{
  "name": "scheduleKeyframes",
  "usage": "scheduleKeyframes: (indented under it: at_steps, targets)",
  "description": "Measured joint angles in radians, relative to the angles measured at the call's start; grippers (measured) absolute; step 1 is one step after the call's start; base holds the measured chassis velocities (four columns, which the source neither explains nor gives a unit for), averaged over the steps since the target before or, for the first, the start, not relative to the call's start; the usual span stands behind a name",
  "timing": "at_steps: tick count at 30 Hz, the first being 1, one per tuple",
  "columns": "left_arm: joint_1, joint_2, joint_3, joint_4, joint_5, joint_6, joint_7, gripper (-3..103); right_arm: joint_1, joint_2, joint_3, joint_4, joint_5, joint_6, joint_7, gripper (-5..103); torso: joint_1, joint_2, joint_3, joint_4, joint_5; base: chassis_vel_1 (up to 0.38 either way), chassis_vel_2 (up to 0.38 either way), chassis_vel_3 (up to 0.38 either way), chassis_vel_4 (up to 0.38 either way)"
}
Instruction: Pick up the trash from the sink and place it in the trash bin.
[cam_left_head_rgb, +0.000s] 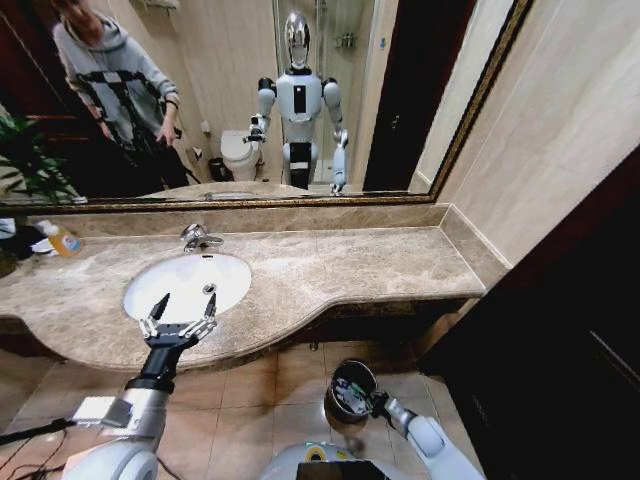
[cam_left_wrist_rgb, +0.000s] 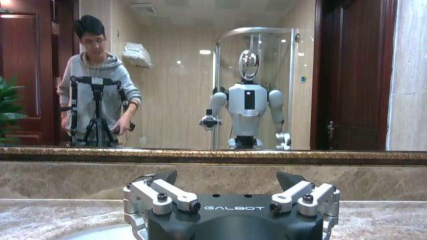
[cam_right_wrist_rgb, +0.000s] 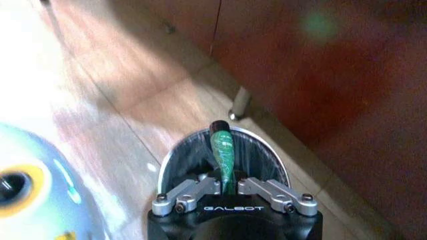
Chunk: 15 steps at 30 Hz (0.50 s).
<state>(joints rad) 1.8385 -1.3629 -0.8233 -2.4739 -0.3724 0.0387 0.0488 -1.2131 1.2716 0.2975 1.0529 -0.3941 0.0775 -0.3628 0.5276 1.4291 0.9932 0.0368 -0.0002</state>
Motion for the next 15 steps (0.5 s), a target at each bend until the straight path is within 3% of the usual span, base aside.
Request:
scheduleKeyframes:
  at_steps: [5, 10, 12, 15]
  targets:
    - [0.0, 0.0, 0.0, 0.0, 0.0, 0.0, 0.0, 100, 0.099, 0.051, 0.016, -0.168, -0.094, 0.033, 0.013, 8, 0.0, 0.0, 0.0, 0.0, 0.0, 0.0, 0.0, 0.0, 0.0]
    - [0.0, 0.0, 0.0, 0.0, 0.0, 0.0, 0.0, 100, 0.14, 0.068, 0.029, -0.235, -0.115, 0.066, 0.034, 5, 0.0, 0.0, 0.0, 0.0, 0.0002, 0.0, 0.0, 0.0, 0.0]
    - [0.0, 0.0, 0.0, 0.0, 0.0, 0.0, 0.0, 100, 0.149, 0.069, 0.034, -0.247, -0.122, 0.073, 0.039, 9, 0.0, 0.0, 0.0, 0.0001, 0.0002, 0.0, 0.0, 0.0, 0.0]
    - [0.0, 0.0, 0.0, 0.0, 0.0, 0.0, 0.0, 100, 0.151, 0.069, 0.036, -0.251, -0.122, 0.076, 0.041, 25, 0.0, 0.0, 0.0, 0.0, 0.0002, 0.0, 0.0, 0.0, 0.0]
